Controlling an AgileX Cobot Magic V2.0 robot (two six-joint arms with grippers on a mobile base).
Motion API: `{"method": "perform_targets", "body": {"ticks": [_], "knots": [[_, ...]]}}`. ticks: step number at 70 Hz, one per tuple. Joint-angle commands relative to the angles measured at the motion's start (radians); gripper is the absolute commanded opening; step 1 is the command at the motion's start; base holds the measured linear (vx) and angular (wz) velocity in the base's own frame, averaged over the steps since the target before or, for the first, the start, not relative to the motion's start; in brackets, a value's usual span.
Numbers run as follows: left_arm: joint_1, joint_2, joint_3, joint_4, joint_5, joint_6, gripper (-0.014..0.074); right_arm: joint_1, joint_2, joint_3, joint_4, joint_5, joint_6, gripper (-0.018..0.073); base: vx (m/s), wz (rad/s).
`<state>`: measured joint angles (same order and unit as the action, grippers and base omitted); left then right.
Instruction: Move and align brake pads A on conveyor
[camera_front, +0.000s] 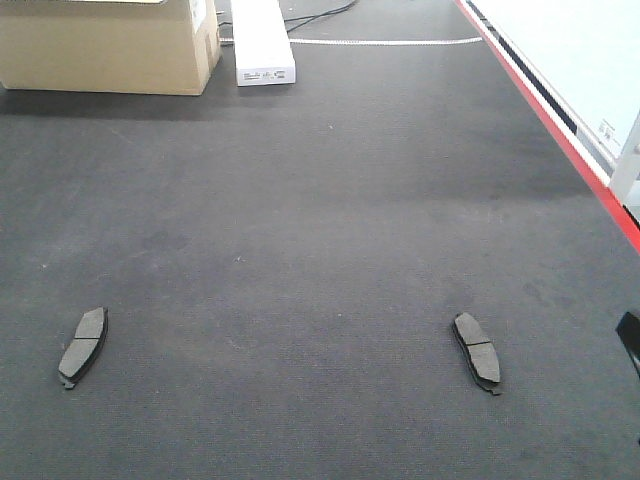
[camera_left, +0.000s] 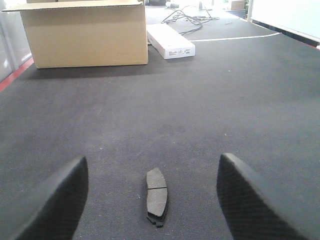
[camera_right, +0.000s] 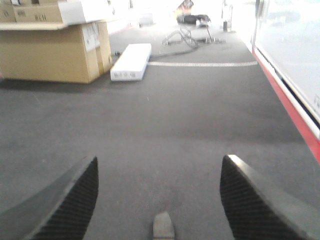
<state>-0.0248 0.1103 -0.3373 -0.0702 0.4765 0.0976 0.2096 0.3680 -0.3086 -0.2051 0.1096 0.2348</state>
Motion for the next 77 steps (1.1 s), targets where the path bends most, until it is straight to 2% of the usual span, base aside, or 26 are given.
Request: {"method": "perform_targets", "body": {"ticks": [1,77], "knots": [[-0.007,0.017,-0.025,-0.003,-0.069,-0.004,0.0523,0.002,-0.004,-0.023,-0.001,-0.088,0.001,0.0487,0.00,0.00],[-0.007,0.017,-0.025,-0.003,-0.069,-0.004,0.0523,0.002,-0.003,-0.023,-0.005,-0.091,0.000,0.0487,0.00,0.00]]}}
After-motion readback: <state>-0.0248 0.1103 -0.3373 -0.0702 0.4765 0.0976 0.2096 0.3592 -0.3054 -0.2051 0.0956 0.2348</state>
